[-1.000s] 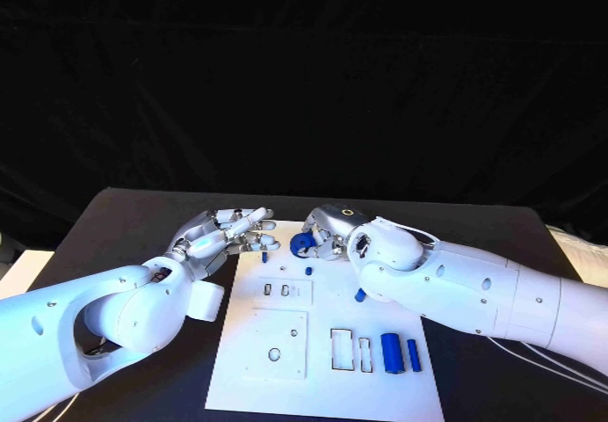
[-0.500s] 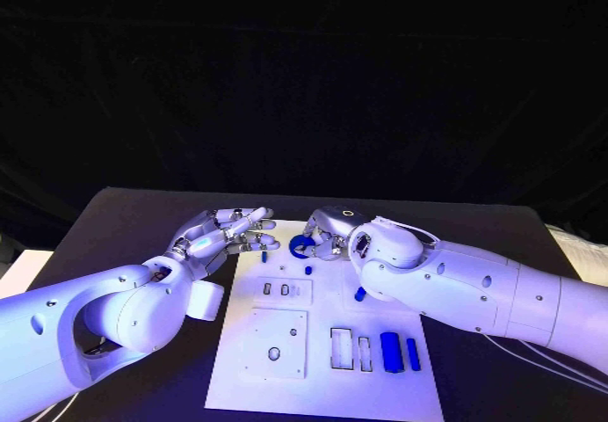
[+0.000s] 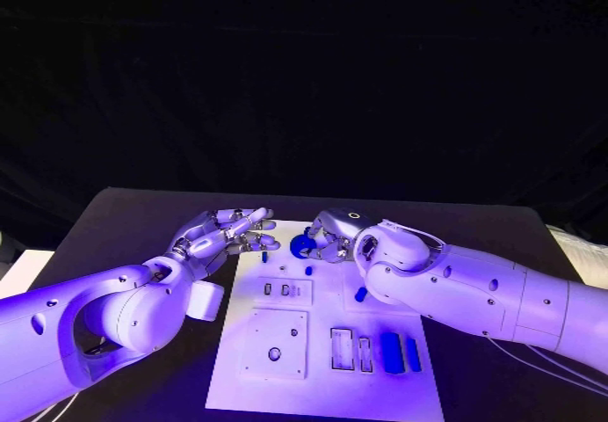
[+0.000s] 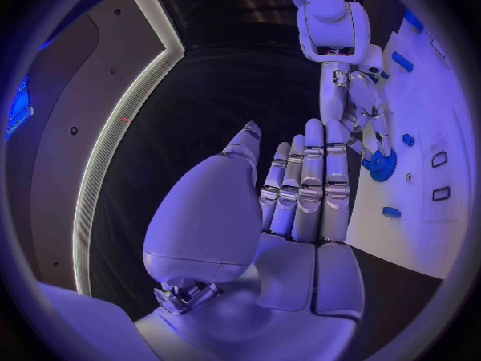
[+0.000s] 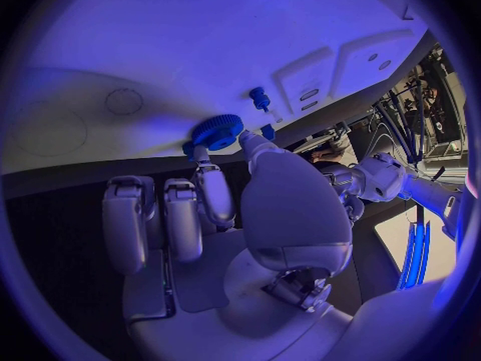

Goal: Assemble the parts on the task board

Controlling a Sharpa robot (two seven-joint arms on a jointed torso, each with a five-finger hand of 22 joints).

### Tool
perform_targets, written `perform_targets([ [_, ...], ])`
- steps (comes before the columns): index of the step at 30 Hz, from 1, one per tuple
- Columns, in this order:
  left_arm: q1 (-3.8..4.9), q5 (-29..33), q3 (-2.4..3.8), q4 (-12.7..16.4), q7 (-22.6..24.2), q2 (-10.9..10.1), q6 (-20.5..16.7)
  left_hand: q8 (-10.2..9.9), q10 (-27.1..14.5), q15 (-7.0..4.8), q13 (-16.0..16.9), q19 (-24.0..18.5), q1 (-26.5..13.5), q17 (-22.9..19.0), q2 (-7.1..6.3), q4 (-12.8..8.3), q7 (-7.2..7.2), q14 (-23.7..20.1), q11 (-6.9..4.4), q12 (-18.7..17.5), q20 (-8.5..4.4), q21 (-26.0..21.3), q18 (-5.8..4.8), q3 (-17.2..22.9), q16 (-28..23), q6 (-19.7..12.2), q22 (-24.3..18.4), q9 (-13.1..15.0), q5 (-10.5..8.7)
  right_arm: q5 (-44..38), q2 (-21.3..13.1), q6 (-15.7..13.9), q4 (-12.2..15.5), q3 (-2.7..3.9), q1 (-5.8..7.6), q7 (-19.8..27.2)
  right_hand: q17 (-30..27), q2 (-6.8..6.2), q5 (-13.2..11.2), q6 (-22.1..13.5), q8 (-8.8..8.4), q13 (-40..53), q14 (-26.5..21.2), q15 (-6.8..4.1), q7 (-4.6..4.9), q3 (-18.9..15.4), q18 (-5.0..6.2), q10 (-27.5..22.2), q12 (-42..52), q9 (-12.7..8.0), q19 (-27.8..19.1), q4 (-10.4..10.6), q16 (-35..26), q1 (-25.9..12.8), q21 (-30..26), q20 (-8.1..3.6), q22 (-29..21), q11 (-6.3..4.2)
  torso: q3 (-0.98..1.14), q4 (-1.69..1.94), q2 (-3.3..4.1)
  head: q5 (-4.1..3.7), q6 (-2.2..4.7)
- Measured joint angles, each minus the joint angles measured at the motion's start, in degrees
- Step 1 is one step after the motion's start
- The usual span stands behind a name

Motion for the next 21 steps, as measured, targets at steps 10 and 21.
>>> perform_targets([
  [10,0.00,0.0,0.00,-0.2,-0.1,-0.4,0.0,0.0,0.0,0.00,0.0,0.0,0.0,0.0,0.00,0.0,0.00,0.0,0.00,0.0,0.00,0.0,0.00,0.0,0.0,0.0,0.0,0.0,0.00,13.4,-10.3,-5.5,3.8,0.84,0.56,11.6,0.0,0.10,0.2,-0.7,0.00,0.0,0.0,0.00,0.32,1.6,0.00,-0.7,-2.1,-0.2,0.0,-3.6,-0.4,6.0,-0.3,0.00,0.0,0.40,0.06,-0.30,-0.13,0.04,0.31],
  [21,-0.01,0.0,-0.07,-1.3,-0.1,-0.1,0.0,0.0,0.0,0.00,0.0,0.0,0.0,0.1,0.00,0.0,0.00,0.0,0.00,0.0,0.00,0.0,0.00,0.0,-0.3,0.0,0.0,0.0,0.00,29.8,-21.0,-3.1,4.7,1.15,-0.10,22.5,0.0,-0.83,-0.6,-0.4,0.00,0.0,0.0,0.00,0.00,1.6,0.00,-0.9,-2.5,-0.2,0.0,-9.6,-0.4,11.8,-0.3,0.00,0.0,0.12,0.66,-1.71,-0.54,0.29,0.62],
])
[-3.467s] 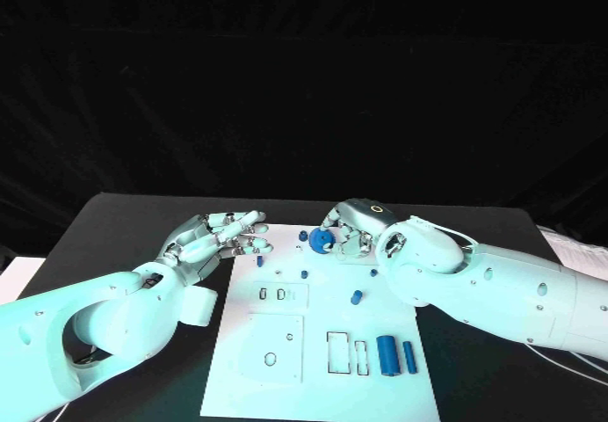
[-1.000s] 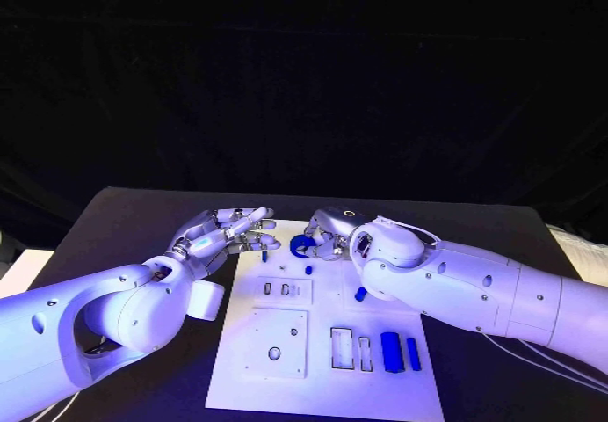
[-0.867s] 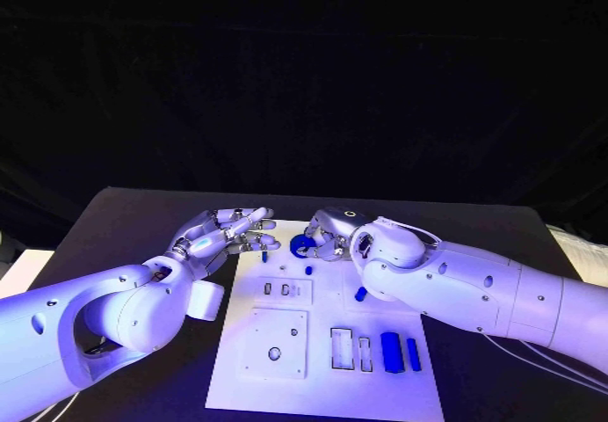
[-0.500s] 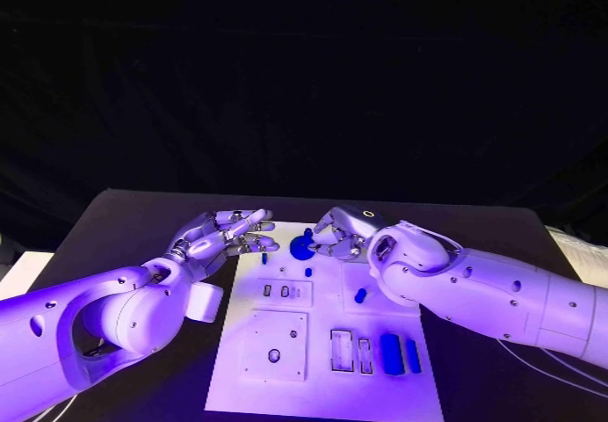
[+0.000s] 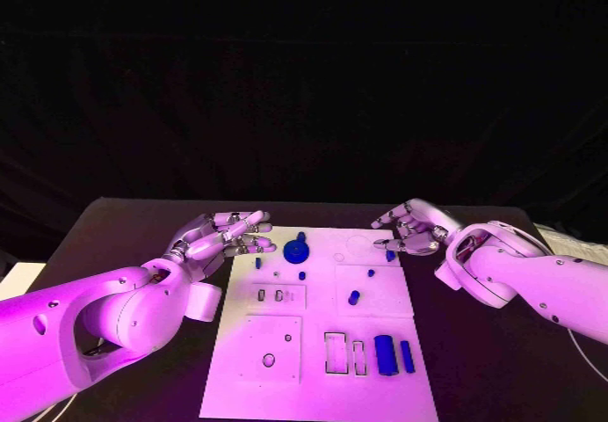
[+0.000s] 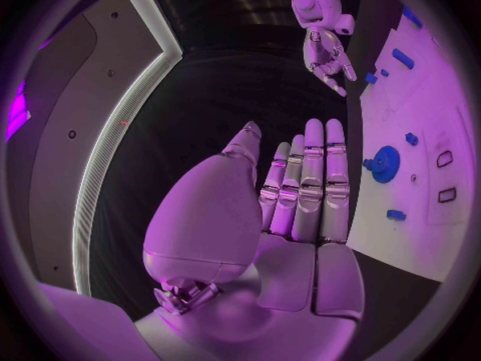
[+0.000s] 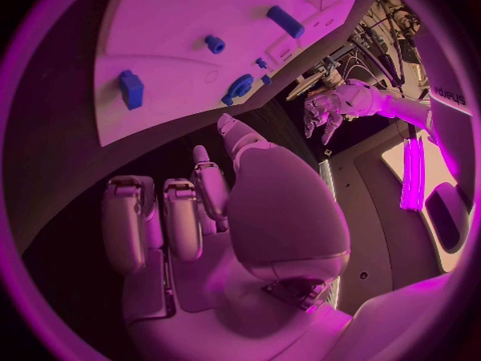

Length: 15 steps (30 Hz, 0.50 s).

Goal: Assemble the parts on the task board

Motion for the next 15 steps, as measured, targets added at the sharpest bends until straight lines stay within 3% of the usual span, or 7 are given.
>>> perform_targets([
  [5,-0.01,0.0,-0.03,-0.6,0.0,0.4,0.1,0.0,0.0,0.00,0.0,0.0,0.0,0.0,0.00,0.0,0.00,0.0,0.00,-0.2,0.00,0.0,0.00,0.0,0.0,0.0,0.0,0.0,0.00,1.3,-1.4,0.7,-1.3,-0.05,-1.55,1.8,0.0,-0.14,0.0,0.2,0.00,0.0,0.0,0.00,0.20,-0.1,0.00,0.0,-0.2,0.0,0.0,-0.4,0.0,0.1,0.0,0.00,0.0,0.00,0.46,-0.67,-0.12,-0.75,-0.03],
  [10,-0.04,0.0,-0.11,-1.0,0.0,0.7,0.2,0.0,0.0,0.00,0.0,0.0,0.0,0.0,0.00,0.0,0.00,0.0,0.00,-0.2,0.00,0.0,0.00,0.0,0.0,0.0,0.0,0.0,0.00,1.5,-1.6,1.0,-2.5,-0.05,-2.69,2.8,0.0,-0.14,0.0,0.2,0.00,0.0,0.0,0.00,0.20,-0.1,0.00,0.0,-0.2,0.0,0.0,-0.4,0.0,0.1,0.0,0.00,0.0,0.00,0.87,-1.05,-0.15,-1.04,-0.18],
  [15,-0.06,0.0,-0.16,-1.4,0.0,0.8,0.2,0.0,0.0,0.00,0.0,0.0,0.0,0.0,0.00,0.0,0.00,0.0,0.00,-0.2,0.00,0.0,0.00,0.0,0.0,0.0,0.0,0.0,0.00,1.2,-1.1,1.0,-3.9,-0.05,-3.43,3.3,0.0,-0.14,0.0,0.2,0.00,0.0,0.0,0.00,0.20,-0.2,0.00,0.0,-0.2,0.0,0.0,-0.5,0.0,0.1,0.0,0.00,0.0,0.00,1.00,-1.13,-0.14,-1.03,-0.34],
])
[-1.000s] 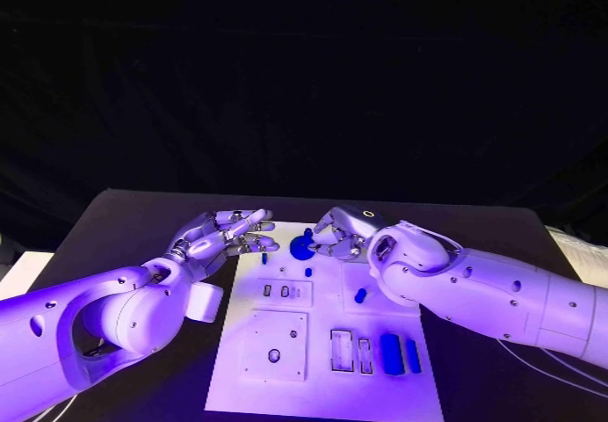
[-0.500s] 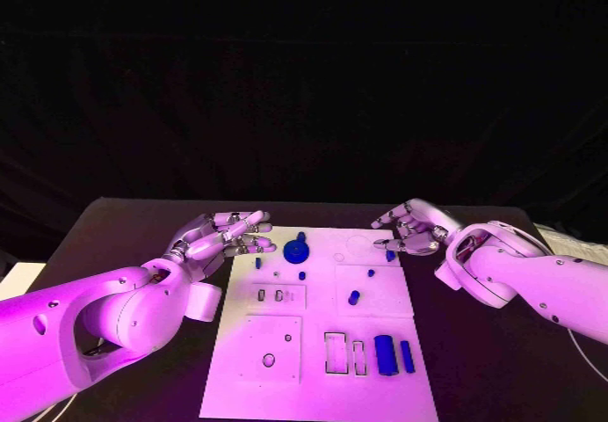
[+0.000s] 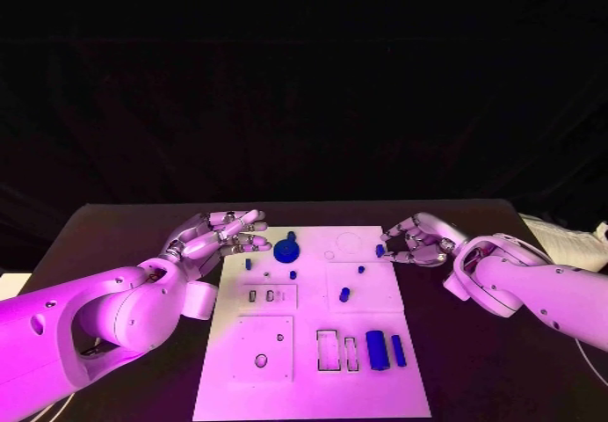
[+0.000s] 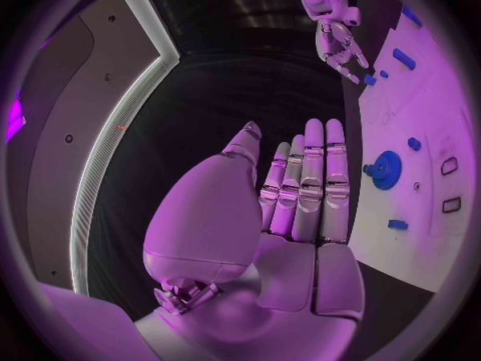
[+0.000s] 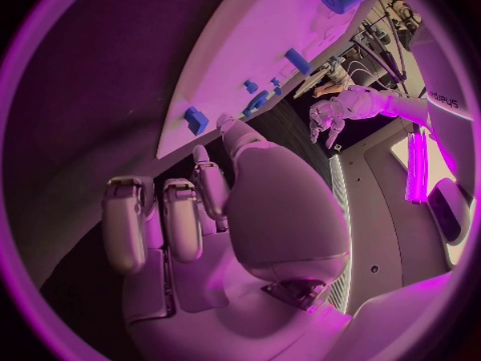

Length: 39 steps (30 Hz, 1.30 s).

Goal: Assemble the parts on the task board

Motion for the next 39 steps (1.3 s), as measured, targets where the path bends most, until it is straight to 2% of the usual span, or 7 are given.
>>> perform_targets([
  [7,-0.04,0.0,-0.05,-0.4,0.0,0.2,0.1,0.0,0.0,0.00,0.0,0.0,0.0,0.0,0.00,0.0,0.00,0.0,0.00,0.0,0.00,0.0,0.00,0.0,0.0,0.0,0.0,0.0,0.00,-0.6,1.2,-0.2,-2.1,0.02,-0.35,0.1,0.0,0.00,0.0,0.0,0.00,0.0,0.0,0.00,0.00,0.0,0.00,0.0,0.0,0.0,0.0,0.0,0.0,0.0,0.0,0.00,0.0,0.00,0.19,0.01,0.09,0.18,-0.20],
  [16,-0.06,0.0,-0.07,-0.6,-0.1,0.3,0.2,0.0,0.0,0.00,0.0,0.0,0.0,0.1,0.00,0.0,0.00,0.0,0.00,0.0,0.00,-0.3,-0.01,0.0,0.0,0.0,-0.1,0.0,0.00,-1.1,2.3,-0.5,-3.3,0.02,-0.41,-0.1,0.0,0.02,-0.5,0.0,0.00,0.0,0.0,0.00,0.00,0.0,0.00,0.0,0.0,0.0,0.0,0.0,0.0,0.0,0.0,0.00,0.0,0.00,0.13,0.01,0.07,0.37,-0.44],
  [29,-0.07,0.0,-0.07,-0.6,-0.2,0.3,0.3,0.0,0.0,0.00,0.0,0.0,0.0,0.1,0.00,0.0,0.00,0.0,0.00,0.0,0.00,-0.3,0.00,0.0,0.0,0.0,-0.1,0.0,0.00,-1.5,3.4,-0.3,-4.2,0.03,-0.42,-0.1,0.0,1.80,-2.0,2.1,0.24,0.2,0.0,0.00,-0.42,0.8,0.00,0.1,0.3,0.2,0.0,-1.1,0.1,0.9,0.0,0.00,0.0,-0.12,0.09,-0.01,0.01,0.51,-0.66],
  [37,-0.07,0.0,-0.07,-0.6,-0.2,0.3,0.3,0.0,0.0,0.00,0.0,0.0,0.0,0.1,0.00,0.0,0.00,0.0,0.00,0.0,0.00,-0.3,-0.01,0.0,0.0,0.0,-0.1,0.0,0.00,-1.9,4.4,0.0,-5.0,0.04,-0.49,-0.1,0.0,3.27,-3.2,5.2,1.12,0.3,-0.1,-0.56,-1.32,1.9,-0.01,0.5,1.0,0.6,0.0,-2.2,0.2,1.1,0.0,-0.02,0.0,-0.53,0.07,0.01,0.00,0.64,-0.85],
  [39,-0.07,0.0,-0.08,-0.6,-0.2,0.3,0.3,0.0,0.0,0.00,0.0,0.0,0.0,0.1,0.00,0.0,0.00,0.0,0.00,0.0,0.00,-0.3,0.00,0.0,0.0,0.0,-0.1,0.0,0.00,-2.0,4.5,0.1,-5.1,0.04,-0.57,-0.1,0.0,3.49,-3.7,5.9,1.12,0.3,-0.2,-0.65,-1.56,2.1,0.00,0.5,1.0,0.6,0.0,-2.5,0.2,1.4,0.0,-0.44,0.0,-0.86,0.08,0.01,-0.01,0.73,-0.88],
])
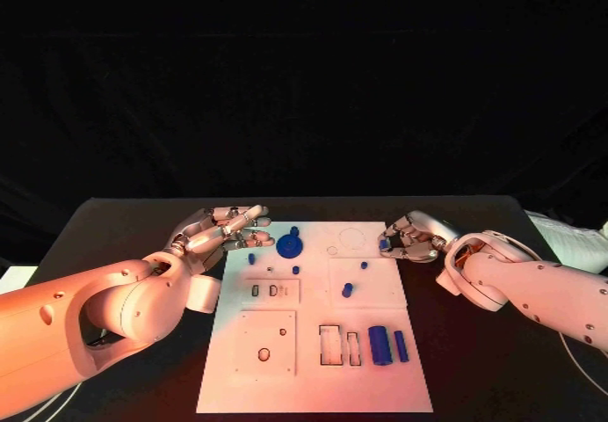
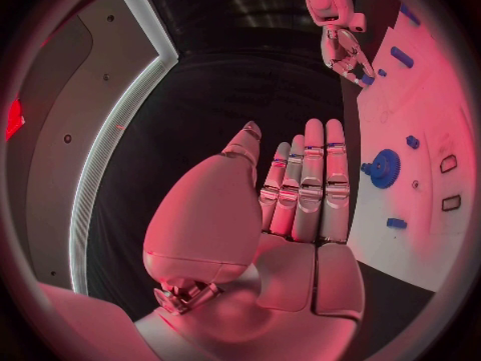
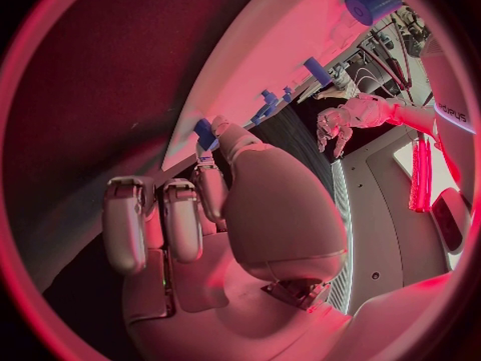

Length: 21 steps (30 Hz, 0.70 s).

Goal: Assemble the parts on the task board

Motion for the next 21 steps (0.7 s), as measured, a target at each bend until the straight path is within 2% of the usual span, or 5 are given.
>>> perform_targets([
  [10,0.00,0.0,0.00,-0.1,-0.1,0.0,0.0,0.0,0.0,0.00,0.0,0.0,0.0,0.0,0.00,0.0,0.00,0.0,0.00,0.0,0.00,0.0,-0.01,0.0,0.0,0.0,0.0,0.0,0.00,-0.4,0.3,0.3,-0.3,0.08,-0.07,0.0,0.0,0.62,-0.4,1.5,0.31,0.0,0.0,-0.41,-0.44,0.7,0.00,0.0,0.2,0.1,-0.2,-0.7,0.2,0.0,0.0,-0.21,0.0,-0.10,0.03,-0.05,-0.02,0.09,-0.07],
  [17,0.00,0.0,0.00,-0.1,-0.1,0.0,0.1,0.0,0.0,0.00,0.0,0.0,0.0,0.1,0.00,-0.1,0.00,0.0,0.00,0.0,0.00,0.0,0.00,0.1,0.0,0.0,0.0,0.0,0.00,-0.7,0.4,0.1,-0.3,0.10,-0.07,-0.1,0.0,0.99,-0.7,2.7,0.34,0.0,0.1,-0.73,-0.85,1.3,0.00,0.1,0.2,0.2,0.0,-1.4,0.6,-0.2,0.2,-0.40,0.0,-0.61,0.03,-0.05,-0.04,0.05,-0.09],
  [21,0.00,0.0,0.00,-0.1,-0.1,0.0,0.1,0.0,0.0,0.00,0.0,0.0,0.0,0.1,0.00,-0.1,0.00,0.0,0.00,0.0,0.00,0.0,0.00,0.1,0.0,0.0,0.0,0.0,0.00,-0.8,0.3,-0.5,0.2,0.12,-0.15,-0.3,0.0,1.30,-1.1,3.1,0.90,0.0,0.1,-0.94,-0.64,1.5,0.00,0.2,0.4,0.2,0.0,-1.7,0.6,-0.5,0.3,-0.83,0.0,-0.71,0.03,-0.06,-0.06,0.09,-0.09],
])
